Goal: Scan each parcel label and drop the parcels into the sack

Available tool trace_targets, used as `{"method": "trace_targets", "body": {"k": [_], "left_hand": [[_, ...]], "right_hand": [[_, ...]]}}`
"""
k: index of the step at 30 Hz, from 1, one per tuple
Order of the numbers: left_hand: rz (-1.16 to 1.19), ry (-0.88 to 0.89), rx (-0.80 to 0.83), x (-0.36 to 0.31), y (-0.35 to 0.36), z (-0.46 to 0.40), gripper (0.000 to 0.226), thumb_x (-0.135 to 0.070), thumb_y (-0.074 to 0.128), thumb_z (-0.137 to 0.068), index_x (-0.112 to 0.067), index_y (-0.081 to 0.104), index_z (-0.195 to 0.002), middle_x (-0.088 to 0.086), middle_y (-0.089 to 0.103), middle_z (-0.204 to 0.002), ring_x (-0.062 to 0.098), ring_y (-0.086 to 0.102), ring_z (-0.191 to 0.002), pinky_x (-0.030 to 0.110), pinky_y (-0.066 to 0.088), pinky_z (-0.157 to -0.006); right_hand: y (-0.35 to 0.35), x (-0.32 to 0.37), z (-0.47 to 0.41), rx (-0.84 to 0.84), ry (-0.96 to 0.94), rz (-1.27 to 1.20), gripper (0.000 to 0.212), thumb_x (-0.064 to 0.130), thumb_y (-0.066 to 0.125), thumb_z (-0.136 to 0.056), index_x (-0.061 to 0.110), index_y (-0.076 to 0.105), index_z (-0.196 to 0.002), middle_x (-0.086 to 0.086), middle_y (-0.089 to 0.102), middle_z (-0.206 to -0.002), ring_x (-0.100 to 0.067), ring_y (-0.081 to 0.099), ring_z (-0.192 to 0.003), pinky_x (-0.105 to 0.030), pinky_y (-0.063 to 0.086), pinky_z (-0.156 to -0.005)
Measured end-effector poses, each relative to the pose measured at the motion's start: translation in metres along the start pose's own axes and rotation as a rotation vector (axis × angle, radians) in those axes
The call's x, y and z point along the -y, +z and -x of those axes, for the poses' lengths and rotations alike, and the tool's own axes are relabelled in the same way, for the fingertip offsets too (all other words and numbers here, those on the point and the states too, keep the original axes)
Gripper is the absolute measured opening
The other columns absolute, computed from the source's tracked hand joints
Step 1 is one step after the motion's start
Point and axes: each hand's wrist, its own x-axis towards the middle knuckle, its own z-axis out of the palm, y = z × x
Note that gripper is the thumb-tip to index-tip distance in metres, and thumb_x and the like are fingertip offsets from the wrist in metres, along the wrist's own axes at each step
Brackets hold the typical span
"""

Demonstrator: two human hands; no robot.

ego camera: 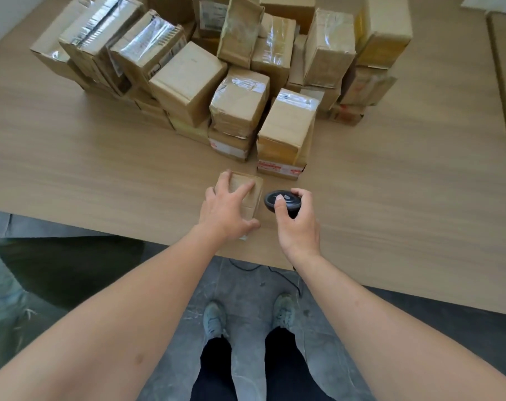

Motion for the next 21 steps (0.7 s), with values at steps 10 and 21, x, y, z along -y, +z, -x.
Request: {"method": "trace_targets", "body": {"k": [10, 21], "left_hand": [[0.121, 0.017, -0.004, 0.015, 0.001, -0.001, 0.097, -0.045, 0.074, -0.089, -0.055, 0.012, -0.162, -0.002, -0.012, -0.175, 0.041, -0.005, -0.160, 0.066, 0.006, -0.126], [0.205, -0.153, -0.197, 0.071, -0.033, 0.010, 0.061, -0.024, 0.047, -0.105, -0.033, 0.030, -0.163, 0.009, 0.034, -0.155, 0.034, 0.050, -0.125, 0.045, 0.047, -0.102]], "right_hand": [[0.006, -0.002, -0.006, 0.060, 0.003, -0.036, 0.032, 0.049, 0.060, -0.105, 0.036, 0.053, -0.133, 0.015, 0.067, -0.111, -0.017, 0.063, -0.106, -0.032, 0.043, -0.086], [0.020, 0.016, -0.004, 0.105, -0.027, -0.046, 0.031, 0.051, 0.058, -0.105, 0.039, 0.052, -0.133, 0.016, 0.068, -0.108, -0.020, 0.066, -0.105, -0.041, 0.054, -0.091]]}}
